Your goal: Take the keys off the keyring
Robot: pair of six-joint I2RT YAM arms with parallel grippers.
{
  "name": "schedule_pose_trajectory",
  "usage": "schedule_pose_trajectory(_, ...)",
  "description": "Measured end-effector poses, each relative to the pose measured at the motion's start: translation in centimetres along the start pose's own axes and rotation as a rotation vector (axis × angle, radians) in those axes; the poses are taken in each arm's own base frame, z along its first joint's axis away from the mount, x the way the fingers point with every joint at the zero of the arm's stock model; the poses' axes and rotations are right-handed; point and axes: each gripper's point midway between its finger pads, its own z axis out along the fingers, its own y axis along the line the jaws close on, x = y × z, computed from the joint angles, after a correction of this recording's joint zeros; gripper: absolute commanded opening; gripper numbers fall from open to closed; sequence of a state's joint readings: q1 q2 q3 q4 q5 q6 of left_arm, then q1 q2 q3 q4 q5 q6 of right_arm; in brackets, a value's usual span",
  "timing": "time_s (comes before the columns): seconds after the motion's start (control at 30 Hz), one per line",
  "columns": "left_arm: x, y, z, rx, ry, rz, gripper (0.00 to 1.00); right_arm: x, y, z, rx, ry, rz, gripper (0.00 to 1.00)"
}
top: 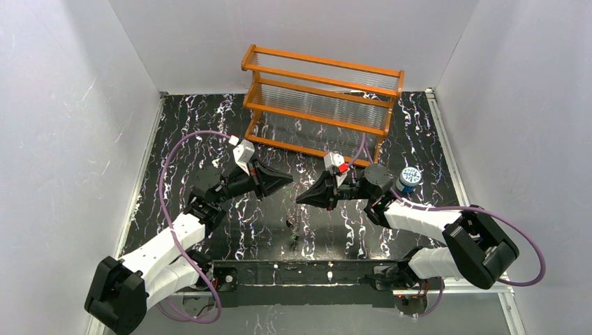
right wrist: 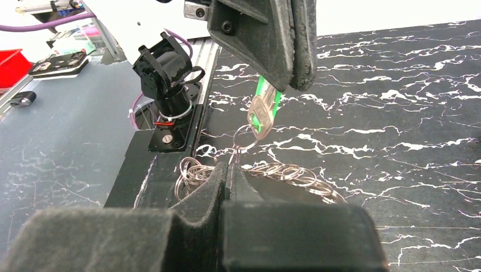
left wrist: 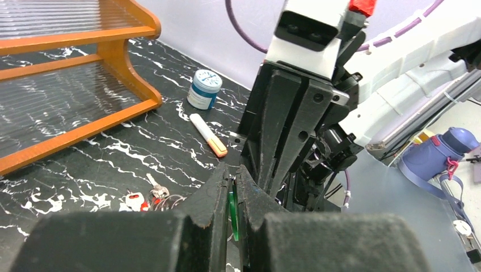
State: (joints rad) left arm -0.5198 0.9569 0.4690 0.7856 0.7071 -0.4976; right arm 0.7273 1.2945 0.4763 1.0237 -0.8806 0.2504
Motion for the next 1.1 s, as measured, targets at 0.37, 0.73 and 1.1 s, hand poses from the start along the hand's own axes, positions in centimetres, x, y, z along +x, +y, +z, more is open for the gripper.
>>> schedule_pose_trajectory(0.37,1.1,1.2,-0.6,-0.083,0.069,0.011,0.00,-0.1,0.0,-0.6,0.042,-0.010,-0.017,0.01)
schedule_pose_trajectory(0.73,2.5,1.8,-1.2,-0.112,0.147,0.022,0.00,-0.1,-0.9,-1.5,0.145,-0.044,0.004,0.01)
schedule_pose_trajectory(1.1,4.4,1.8,-1.1,-0.084,0.218,-0.009,0.16,-0.4,-1.3,-1.9,0.205,-0.087,0.030,0.01)
